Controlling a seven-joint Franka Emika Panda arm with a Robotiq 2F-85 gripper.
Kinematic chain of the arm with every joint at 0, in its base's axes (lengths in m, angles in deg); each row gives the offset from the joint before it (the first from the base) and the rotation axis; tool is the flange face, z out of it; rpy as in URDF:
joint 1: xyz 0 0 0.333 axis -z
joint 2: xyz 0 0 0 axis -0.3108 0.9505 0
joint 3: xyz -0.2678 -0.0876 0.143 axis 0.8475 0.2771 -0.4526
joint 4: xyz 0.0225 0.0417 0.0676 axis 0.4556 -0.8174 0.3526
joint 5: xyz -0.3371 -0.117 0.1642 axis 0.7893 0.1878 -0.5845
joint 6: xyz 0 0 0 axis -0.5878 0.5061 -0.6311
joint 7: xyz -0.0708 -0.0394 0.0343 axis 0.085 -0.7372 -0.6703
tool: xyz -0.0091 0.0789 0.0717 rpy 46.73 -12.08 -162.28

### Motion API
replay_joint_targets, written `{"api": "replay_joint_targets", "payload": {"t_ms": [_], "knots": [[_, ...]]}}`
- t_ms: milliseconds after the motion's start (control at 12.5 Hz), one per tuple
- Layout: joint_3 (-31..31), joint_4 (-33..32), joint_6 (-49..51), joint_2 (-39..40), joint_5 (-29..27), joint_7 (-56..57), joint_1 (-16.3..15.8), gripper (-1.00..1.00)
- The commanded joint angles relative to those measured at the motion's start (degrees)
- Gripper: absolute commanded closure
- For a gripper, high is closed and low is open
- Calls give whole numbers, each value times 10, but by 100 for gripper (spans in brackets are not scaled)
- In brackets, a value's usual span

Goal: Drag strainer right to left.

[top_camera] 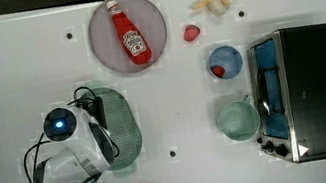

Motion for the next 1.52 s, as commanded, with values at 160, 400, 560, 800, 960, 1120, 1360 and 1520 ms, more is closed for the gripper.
{"api": "replay_joint_targets", "payload": {"t_ms": [160,400,560,800,960,1120,1360,1520], "knots": [[-10,37,14,6,-8,-86,-40,-100],[-10,76,20,31,-8,-123,-66,-100],[-10,98,23,44,-8,-135,-82,-100],[-10,127,25,63,-8,-153,-102,-100],[-10,145,25,75,-8,-167,-112,-100],[-10,159,25,84,-8,-167,-119,-100],[-9,160,33,72,-8,-154,-121,-100],[-7,160,83,39,-8,-104,-117,-100]]}}
